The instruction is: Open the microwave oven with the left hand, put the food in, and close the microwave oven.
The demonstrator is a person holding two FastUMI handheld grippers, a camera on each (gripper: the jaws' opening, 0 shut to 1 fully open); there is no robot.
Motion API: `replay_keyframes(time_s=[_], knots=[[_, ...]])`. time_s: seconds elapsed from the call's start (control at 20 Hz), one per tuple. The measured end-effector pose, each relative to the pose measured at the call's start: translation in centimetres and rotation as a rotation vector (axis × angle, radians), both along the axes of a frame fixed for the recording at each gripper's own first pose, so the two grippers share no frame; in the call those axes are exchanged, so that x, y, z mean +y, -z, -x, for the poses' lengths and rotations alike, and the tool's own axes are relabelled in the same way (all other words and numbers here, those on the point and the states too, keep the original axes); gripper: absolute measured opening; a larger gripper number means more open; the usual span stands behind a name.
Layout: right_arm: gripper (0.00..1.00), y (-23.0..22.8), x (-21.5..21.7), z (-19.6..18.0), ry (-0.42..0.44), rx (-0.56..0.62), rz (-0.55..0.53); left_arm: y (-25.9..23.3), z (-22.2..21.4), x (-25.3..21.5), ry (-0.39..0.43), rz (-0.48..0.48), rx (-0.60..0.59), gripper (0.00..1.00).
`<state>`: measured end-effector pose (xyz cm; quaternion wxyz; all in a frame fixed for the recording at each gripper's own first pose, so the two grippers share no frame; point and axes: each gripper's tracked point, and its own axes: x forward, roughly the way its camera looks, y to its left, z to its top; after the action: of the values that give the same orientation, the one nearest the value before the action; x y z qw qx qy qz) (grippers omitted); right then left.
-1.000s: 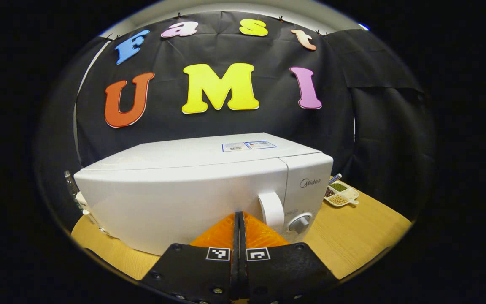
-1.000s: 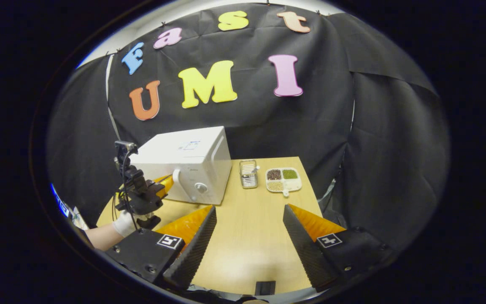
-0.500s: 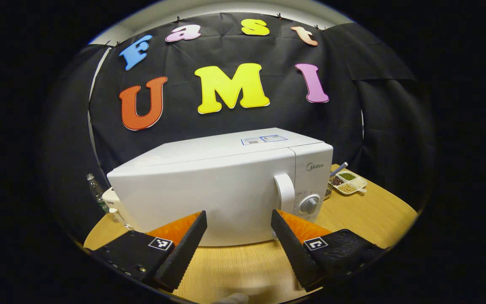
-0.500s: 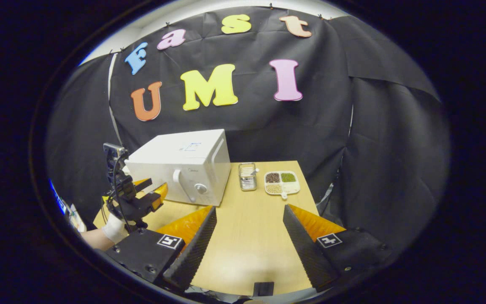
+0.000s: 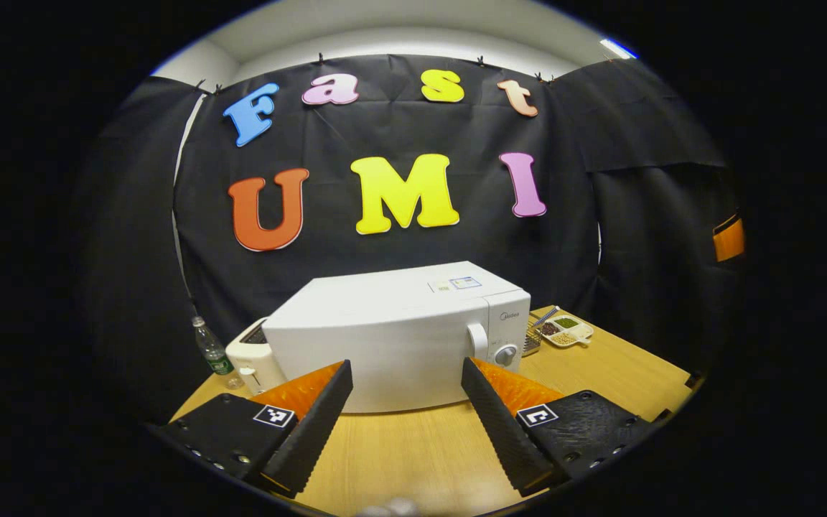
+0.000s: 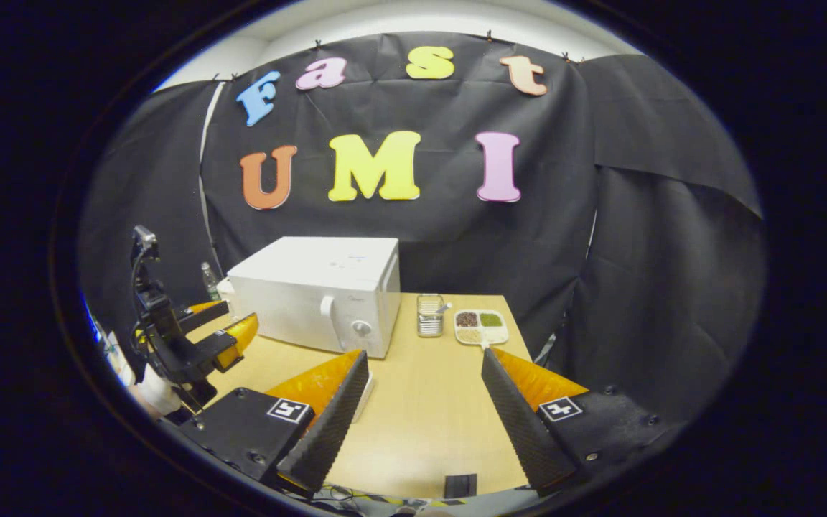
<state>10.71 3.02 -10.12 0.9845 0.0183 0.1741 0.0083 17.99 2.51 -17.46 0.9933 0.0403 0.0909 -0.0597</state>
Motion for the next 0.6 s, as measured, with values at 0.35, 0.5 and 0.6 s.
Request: replay_keyframes(time_s=[0.35,0.5,0.6], knots=[[1.00,-2.9,6.2,2.1,-0.021,-0.127,0.012,-9.3,8.4,7.7,-0.081,0.038,-0.077,0.96],[1.00,-4.2,8.1,2.1,-0.029,-0.165,-0.023,-12.0,10.2,9.7,-0.126,0.055,-0.082,0.96],[1.00,-5.5,8.8,1.9,-0.032,-0.192,-0.044,-13.8,10.9,10.4,-0.144,0.058,-0.095,0.96]])
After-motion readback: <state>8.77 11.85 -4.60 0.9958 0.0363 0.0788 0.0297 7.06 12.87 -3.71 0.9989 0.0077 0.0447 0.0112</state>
